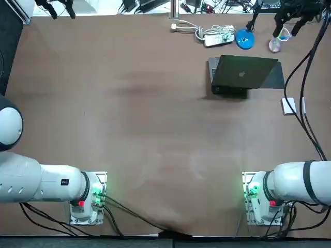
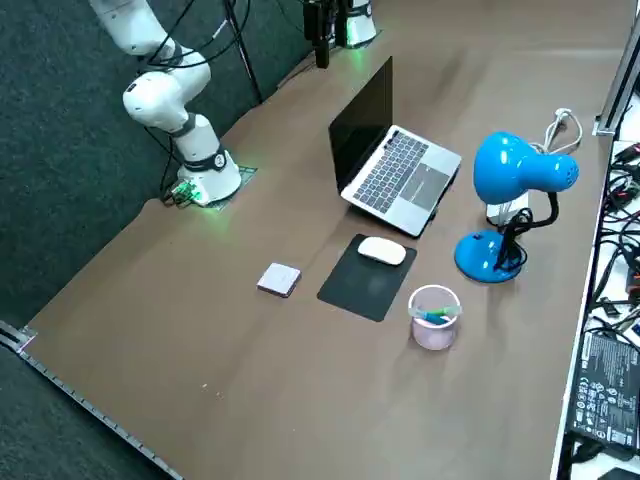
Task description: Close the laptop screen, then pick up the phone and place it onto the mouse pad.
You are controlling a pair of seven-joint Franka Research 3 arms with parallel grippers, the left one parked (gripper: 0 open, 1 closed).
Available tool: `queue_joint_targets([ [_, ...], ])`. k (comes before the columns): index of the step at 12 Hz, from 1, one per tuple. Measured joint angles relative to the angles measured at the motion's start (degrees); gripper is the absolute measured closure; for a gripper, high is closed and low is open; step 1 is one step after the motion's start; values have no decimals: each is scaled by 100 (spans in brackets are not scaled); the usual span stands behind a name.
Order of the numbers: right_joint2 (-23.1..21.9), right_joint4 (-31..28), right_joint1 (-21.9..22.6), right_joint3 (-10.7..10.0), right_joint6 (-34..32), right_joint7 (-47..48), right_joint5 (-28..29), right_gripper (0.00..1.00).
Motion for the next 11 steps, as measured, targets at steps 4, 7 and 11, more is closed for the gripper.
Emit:
queue_joint_targets([
  [4, 67, -196, 189, 7, 49, 518, 262, 20],
  [7, 128, -603, 556, 18, 407, 1117, 279, 28],
  [11, 164, -939, 769, 21, 699, 1350, 279, 41],
])
